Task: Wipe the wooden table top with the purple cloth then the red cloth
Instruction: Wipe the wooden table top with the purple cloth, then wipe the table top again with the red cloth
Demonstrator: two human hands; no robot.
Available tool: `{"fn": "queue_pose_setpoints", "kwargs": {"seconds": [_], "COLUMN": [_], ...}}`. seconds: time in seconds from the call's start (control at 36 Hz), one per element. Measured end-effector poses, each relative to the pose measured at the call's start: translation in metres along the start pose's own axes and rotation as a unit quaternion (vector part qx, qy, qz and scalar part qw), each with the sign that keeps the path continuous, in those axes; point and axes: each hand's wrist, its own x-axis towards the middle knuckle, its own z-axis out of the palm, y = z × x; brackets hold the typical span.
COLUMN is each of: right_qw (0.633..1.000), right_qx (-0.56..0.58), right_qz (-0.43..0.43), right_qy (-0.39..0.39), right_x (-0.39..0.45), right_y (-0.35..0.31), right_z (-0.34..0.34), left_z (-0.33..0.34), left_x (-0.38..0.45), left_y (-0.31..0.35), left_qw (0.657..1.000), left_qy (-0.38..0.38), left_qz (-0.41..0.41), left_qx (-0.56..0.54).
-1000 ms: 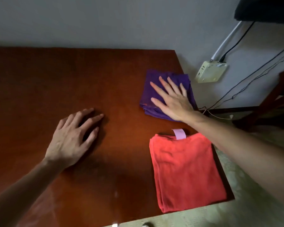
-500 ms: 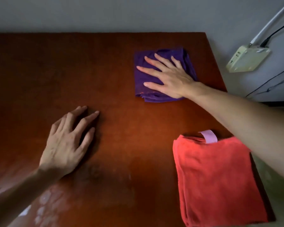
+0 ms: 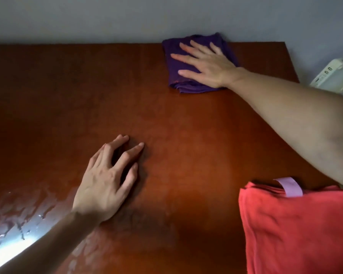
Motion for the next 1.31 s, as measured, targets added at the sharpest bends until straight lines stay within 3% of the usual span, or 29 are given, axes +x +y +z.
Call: {"fn": "queue_pose_setpoints", "kwargs": {"seconds": [0.17,0.47,0.53,0.67,0.81,0.94,1.14,1.31], "right_qw": [0.995,0.995,0.994,0.992,0.995,0.997,0.992,0.995], "right_qx": [0.011,-0.008,-0.016,-0.004,0.017,0.070,-0.009,-0.079], "right_qz": [0.092,0.079,0.075,0.053,0.069,0.033,0.113,0.068], "right_qy": [0.022,0.063,0.077,0.115,0.070,0.020,0.053,0.001], "right_x": [-0.037,-0.184,-0.208,-0.265,-0.296,-0.302,-0.375,-0.394], "right_y": [-0.056,-0.208,-0.236,-0.296,-0.328,-0.310,-0.205,-0.152], "right_z": [0.011,0.052,0.060,0.076,0.075,0.041,0.004,0.026], "left_z": [0.002,0.000,-0.005,-0.027,-0.063,-0.087,-0.064,-0.013], "left_x": [0.000,-0.024,-0.042,-0.077,-0.081,-0.065,-0.054,-0.034], "left_y": [-0.001,0.002,0.004,0.002,0.013,0.031,0.071,0.097], "left_qw": [0.999,0.980,0.979,0.994,0.995,0.995,0.997,0.989], "left_qy": [0.035,0.170,0.165,0.105,0.082,0.059,-0.002,-0.034], "left_qz": [-0.005,-0.098,-0.110,-0.009,0.005,0.029,0.076,0.144], "left_qx": [-0.008,-0.034,-0.043,0.028,0.055,0.070,0.017,0.026]}}
